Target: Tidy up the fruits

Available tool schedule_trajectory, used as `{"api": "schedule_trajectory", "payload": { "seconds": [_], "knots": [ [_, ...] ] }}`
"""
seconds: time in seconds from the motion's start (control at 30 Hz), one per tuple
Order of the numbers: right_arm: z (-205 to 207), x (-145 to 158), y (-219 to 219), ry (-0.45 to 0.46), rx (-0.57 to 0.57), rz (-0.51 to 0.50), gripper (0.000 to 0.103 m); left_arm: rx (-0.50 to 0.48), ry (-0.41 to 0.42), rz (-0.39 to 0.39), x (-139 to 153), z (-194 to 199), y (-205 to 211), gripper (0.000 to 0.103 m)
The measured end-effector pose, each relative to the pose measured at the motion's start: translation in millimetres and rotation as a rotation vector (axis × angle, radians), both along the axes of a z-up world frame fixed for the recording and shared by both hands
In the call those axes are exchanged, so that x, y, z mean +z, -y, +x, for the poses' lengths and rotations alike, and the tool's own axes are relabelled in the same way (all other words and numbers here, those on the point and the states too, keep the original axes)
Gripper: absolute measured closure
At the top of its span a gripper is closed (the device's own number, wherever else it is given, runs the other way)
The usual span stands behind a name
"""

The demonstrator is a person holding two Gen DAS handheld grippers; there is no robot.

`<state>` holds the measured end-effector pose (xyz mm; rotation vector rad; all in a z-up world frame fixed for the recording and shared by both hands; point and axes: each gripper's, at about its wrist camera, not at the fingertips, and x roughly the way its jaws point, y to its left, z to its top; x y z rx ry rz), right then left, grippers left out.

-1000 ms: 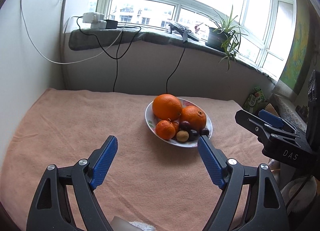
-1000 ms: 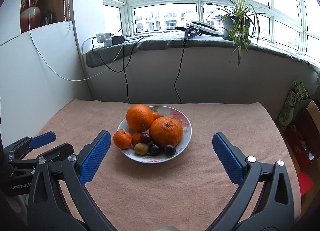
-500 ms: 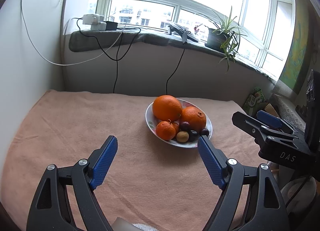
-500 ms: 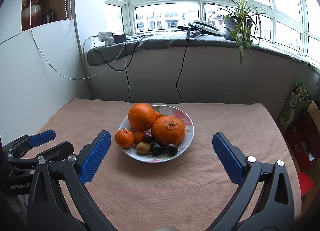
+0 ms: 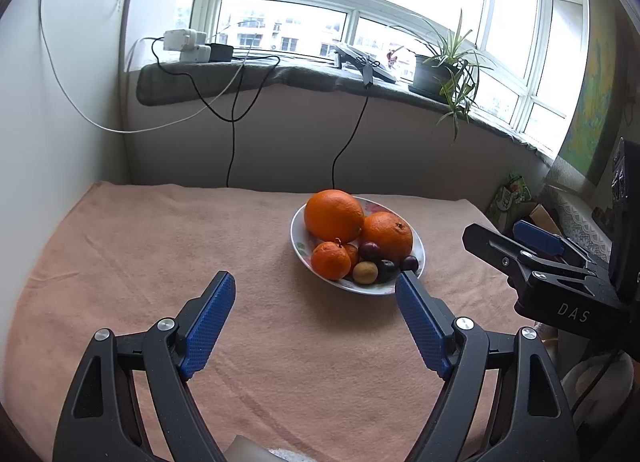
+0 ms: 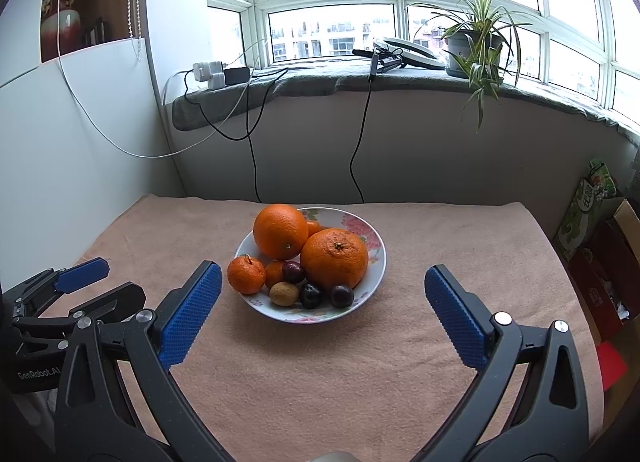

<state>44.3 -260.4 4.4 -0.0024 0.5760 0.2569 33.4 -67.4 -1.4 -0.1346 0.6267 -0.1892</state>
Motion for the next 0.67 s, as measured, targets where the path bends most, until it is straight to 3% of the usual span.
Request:
{"api": "schedule_trajectory", "payload": {
  "seconds": [0.67],
  "knots": [
    [2.3, -3.6, 1.7, -0.008, -0.011, 0.003, 0.000, -0.007, 0.015, 0.009, -1.7, -1.3, 5.1, 0.020]
  ]
}}
